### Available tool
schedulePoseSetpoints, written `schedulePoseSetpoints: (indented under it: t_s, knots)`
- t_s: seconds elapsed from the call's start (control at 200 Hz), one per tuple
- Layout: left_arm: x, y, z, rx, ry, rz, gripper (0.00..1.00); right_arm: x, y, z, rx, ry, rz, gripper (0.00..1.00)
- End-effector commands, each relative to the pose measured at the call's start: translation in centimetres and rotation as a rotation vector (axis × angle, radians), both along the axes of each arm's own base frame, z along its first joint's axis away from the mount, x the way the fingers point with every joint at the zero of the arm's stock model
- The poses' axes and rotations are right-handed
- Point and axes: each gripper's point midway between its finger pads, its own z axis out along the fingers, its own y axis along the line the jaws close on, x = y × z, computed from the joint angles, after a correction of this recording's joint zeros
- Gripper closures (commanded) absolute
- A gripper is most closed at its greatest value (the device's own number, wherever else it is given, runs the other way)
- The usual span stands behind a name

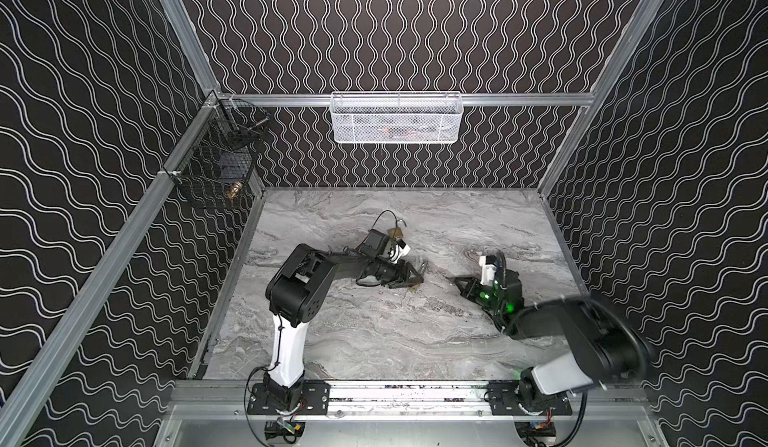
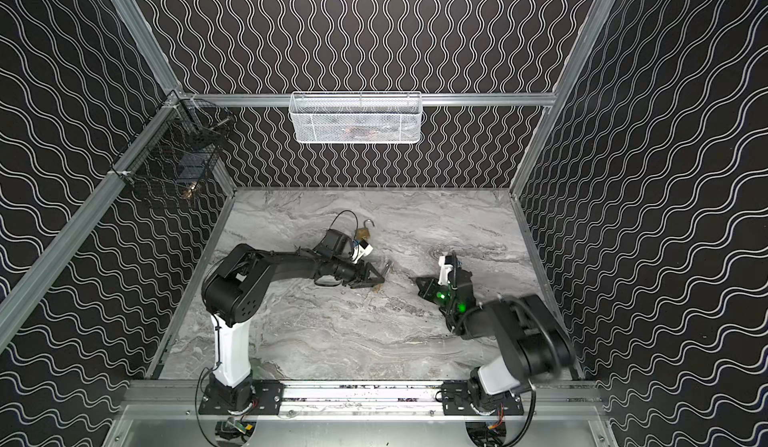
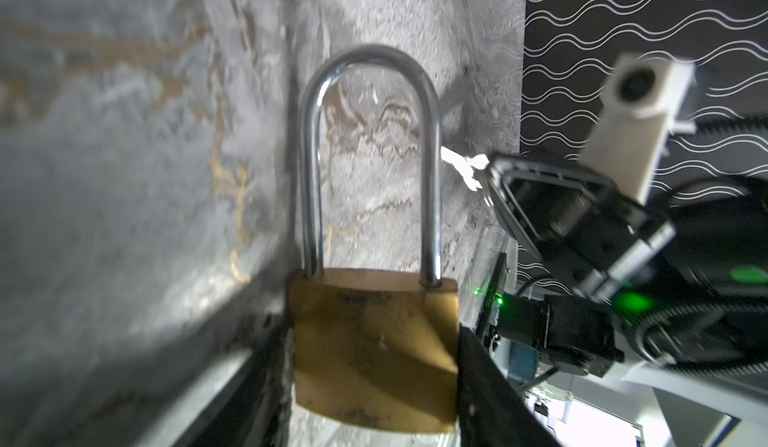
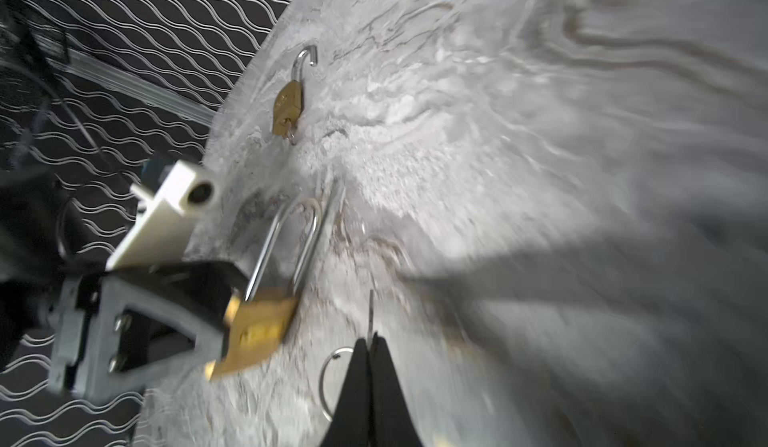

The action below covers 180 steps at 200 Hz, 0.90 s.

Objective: Unlock with the key

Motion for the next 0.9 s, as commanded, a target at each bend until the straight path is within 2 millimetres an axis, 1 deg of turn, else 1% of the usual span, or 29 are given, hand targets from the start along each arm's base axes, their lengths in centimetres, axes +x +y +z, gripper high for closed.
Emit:
schedulePoseSetpoints:
  t_s: [0.0, 0.07, 0.135, 0.215, 0.245, 0.325, 0.39, 0.46, 0.475, 0.581, 0.651, 0.766, 0.801, 0.841, 0.896]
  knots:
    - [-0.9, 0.8, -1.3, 0.041, 0.092, 0.044, 0.60, 2.1, 2.2, 4.0, 0.165, -0.159, 0.045, 1.00]
    - [-0.8, 0.9, -1.2, 0.044, 0.084, 0.061, 0.59, 2.2, 2.9, 3.8, 0.143, -0.155, 0.045, 1.00]
    - [-0.6, 0.9, -0.9, 0.042, 0.079, 0.073, 0.58, 2.1, 3.7, 4.2, 0.100, -0.170, 0.059, 1.00]
    - [-0.2, 0.7, -0.7, 0.036, 0.072, 0.086, 0.58, 2.1, 5.6, 4.7, 0.079, -0.171, 0.108, 1.00]
    - [-0.1, 0.7, -0.7, 0.037, 0.070, 0.091, 0.58, 2.2, 6.2, 4.7, 0.076, -0.167, 0.121, 1.00]
    - [0.1, 0.8, -1.1, 0.059, 0.065, 0.095, 0.58, 2.2, 7.5, 3.9, 0.070, -0.139, 0.139, 1.00]
    - [0.2, 1.1, -1.1, 0.082, 0.052, 0.100, 0.58, 2.3, 7.7, 3.2, 0.088, -0.116, 0.130, 1.00]
    - [0.0, 1.9, -1.2, 0.134, 0.041, 0.103, 0.58, 2.3, 7.7, 2.6, 0.100, -0.093, 0.122, 1.00]
    - [0.0, 2.2, -1.2, 0.150, 0.037, 0.105, 0.58, 1.7, 8.5, 2.5, 0.099, -0.087, 0.145, 1.00]
    - [-0.1, 3.4, -1.4, 0.243, 0.005, 0.099, 0.58, 1.5, 8.8, 2.2, 0.096, -0.084, 0.157, 1.00]
    - [0.1, 4.3, -1.4, 0.296, -0.017, 0.108, 0.57, 1.6, 8.9, 2.4, 0.094, -0.091, 0.158, 1.00]
    - [0.1, 4.7, -1.2, 0.311, -0.051, 0.108, 0.53, 1.5, 8.8, 3.6, 0.093, -0.127, 0.166, 1.00]
    - [0.2, 4.8, -0.7, 0.305, -0.074, 0.107, 0.51, 1.3, 8.7, 4.2, 0.095, -0.145, 0.168, 1.00]
    - [0.4, 5.0, 0.3, 0.300, -0.122, 0.108, 0.49, 1.0, 8.5, 5.2, 0.095, -0.177, 0.169, 1.00]
    - [0.8, 5.4, 2.4, 0.294, -0.229, 0.106, 0.45, 0.5, 8.3, 6.7, 0.088, -0.225, 0.186, 1.00]
